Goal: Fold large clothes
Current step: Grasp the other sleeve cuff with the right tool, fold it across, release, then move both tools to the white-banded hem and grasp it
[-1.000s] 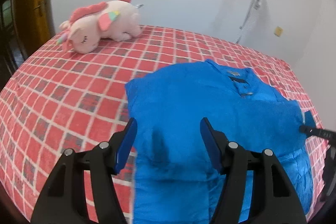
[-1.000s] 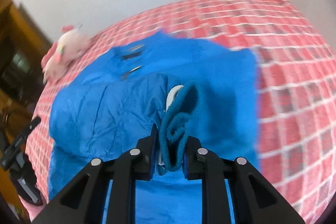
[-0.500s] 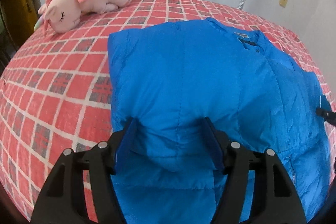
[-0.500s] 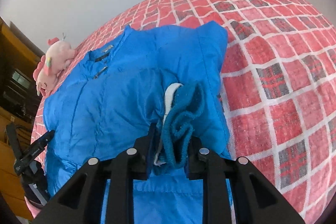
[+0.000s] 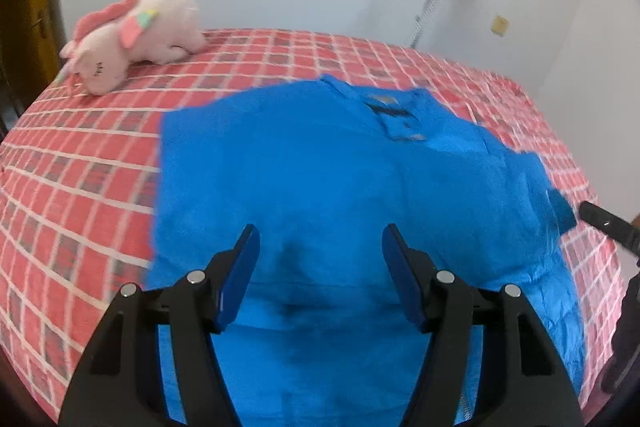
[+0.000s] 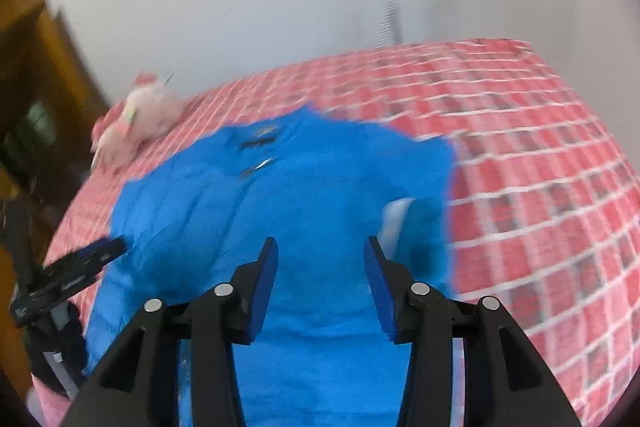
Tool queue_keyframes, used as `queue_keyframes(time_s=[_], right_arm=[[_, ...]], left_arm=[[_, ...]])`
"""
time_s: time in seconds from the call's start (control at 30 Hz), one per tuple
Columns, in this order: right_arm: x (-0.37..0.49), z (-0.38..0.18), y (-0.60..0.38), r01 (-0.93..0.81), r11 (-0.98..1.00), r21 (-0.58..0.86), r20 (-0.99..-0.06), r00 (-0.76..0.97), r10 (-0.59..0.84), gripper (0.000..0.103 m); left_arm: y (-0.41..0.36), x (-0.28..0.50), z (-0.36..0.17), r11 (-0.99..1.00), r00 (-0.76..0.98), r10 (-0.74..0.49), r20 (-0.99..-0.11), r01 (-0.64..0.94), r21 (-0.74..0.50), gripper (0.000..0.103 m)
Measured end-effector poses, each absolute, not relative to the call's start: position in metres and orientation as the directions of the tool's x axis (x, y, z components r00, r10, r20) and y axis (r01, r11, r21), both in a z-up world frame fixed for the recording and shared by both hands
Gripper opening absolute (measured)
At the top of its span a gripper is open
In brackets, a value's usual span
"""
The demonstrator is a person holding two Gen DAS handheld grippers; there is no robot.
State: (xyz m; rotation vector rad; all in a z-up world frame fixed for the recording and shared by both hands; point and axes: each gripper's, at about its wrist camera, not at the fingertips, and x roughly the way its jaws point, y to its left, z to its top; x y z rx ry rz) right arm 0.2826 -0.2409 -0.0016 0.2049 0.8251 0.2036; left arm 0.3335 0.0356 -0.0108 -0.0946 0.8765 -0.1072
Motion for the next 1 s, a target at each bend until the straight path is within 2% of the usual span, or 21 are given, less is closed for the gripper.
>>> queue_keyframes(time_s=[0.2,0.37,0.47,0.53,0.6,0.7,0.83,0.93,1.0], right_arm=[[0.298,-0.05,-0.194,-0.154,0.974,0.165,-0.782,0.581,0.225,0.042],[0.303,-0.076,-0.188,-0.147,0.979,0.14,-0.816,0.543,0.198,0.041],[0.301,-0.074,-0.183,-0.148,0.983,0.109,-0.816,0.551,0.174,0.041],[0.299,-0.067,-0.19,-0.146,0.977,0.154,-0.808,0.551,0.209,0.041],[0.293,-0.039,-0.199,-0.17,0.968,0.183,-0.756,0.605,0.249,0.041],[0.296,-0.005,-0.203,-0.13,0.987,0.097,-0.703,0.693,0.16,0.047],[0.337,-0.002,-0.207,-0.103,0.987,0.122,-0.735,0.659,0.159,0.047],[0.364,-0.024,-0.206,-0.072,0.995,0.074,-0.764,0.637,0.103,0.047],[0.375,-0.043,-0.212,-0.06,0.993,0.104,-0.786,0.607,0.119,0.047]], left_arm=[[0.011,0.341,-0.052,0.997,0.59,-0.047,-0.806,0.072,-0.005,0.065],[0.01,0.339,-0.062,0.996,0.587,-0.032,-0.809,0.083,0.021,0.065],[0.009,0.339,-0.062,0.996,0.589,-0.024,-0.808,0.083,0.031,0.065],[0.012,0.338,-0.055,0.997,0.585,-0.042,-0.81,0.08,0.006,0.061],[0.018,0.335,-0.031,0.995,0.618,-0.087,-0.781,0.095,-0.035,0.063],[0.017,0.344,-0.006,0.997,0.676,-0.05,-0.735,0.083,0.008,0.067],[0.016,0.387,-0.008,0.998,0.639,-0.057,-0.767,0.062,-0.023,0.067],[0.018,0.419,-0.032,1.0,0.603,-0.021,-0.797,0.022,-0.01,0.067],[0.022,0.428,-0.046,1.0,0.592,-0.016,-0.805,0.012,-0.011,0.068]])
